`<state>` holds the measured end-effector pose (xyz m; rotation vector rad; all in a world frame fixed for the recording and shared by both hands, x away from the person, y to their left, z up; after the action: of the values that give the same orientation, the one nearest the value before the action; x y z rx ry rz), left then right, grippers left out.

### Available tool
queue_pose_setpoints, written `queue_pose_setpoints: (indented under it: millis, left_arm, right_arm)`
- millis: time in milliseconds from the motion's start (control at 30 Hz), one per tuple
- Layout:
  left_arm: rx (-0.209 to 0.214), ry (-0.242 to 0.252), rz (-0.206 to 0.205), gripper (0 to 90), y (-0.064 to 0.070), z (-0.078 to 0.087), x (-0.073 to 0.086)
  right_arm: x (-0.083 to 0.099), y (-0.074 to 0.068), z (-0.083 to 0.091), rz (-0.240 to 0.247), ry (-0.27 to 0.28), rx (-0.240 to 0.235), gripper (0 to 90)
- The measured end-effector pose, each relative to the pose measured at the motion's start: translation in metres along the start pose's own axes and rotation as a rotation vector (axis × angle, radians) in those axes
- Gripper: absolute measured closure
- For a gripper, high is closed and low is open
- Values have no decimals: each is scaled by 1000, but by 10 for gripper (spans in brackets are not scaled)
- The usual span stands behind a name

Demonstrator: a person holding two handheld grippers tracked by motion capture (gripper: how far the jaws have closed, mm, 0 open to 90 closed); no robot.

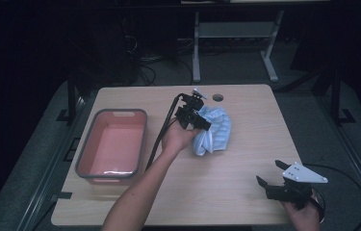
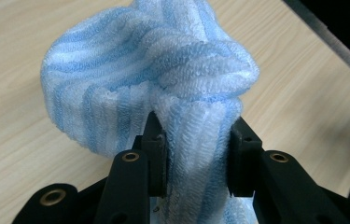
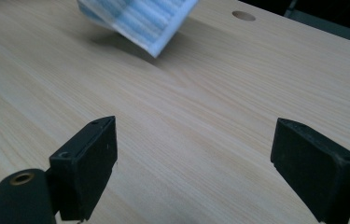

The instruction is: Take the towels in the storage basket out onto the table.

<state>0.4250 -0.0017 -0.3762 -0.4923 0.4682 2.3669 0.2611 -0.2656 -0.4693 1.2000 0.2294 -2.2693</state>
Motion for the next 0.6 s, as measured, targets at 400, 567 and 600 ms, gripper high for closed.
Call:
queue_pose_setpoints:
  millis: [400,567,600]
  left_arm:
    - [-35,-50,-9,648,2,-39,13]
    - [-38,-48,-6,638,2,-47,19]
    - [-42,-48,-10,637,3,-48,19]
  right_arm:
    - [1,0,-2,0,-2,-3,142]
    - [1,-2,-3,8,-11,-5,142]
    - [1,-2,-3,10,-10,-3,142]
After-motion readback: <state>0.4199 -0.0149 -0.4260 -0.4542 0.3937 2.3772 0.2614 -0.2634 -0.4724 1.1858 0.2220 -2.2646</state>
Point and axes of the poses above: each handheld gripper's, and its own axes: z roughly backward along the jaws, x roughly out of its underside, y roughly to its right, the point moved 4 cm from there along -z, roughly forward along the jaws, and after that the axes turned 6 degrees about -y, right-handed, at the moved point
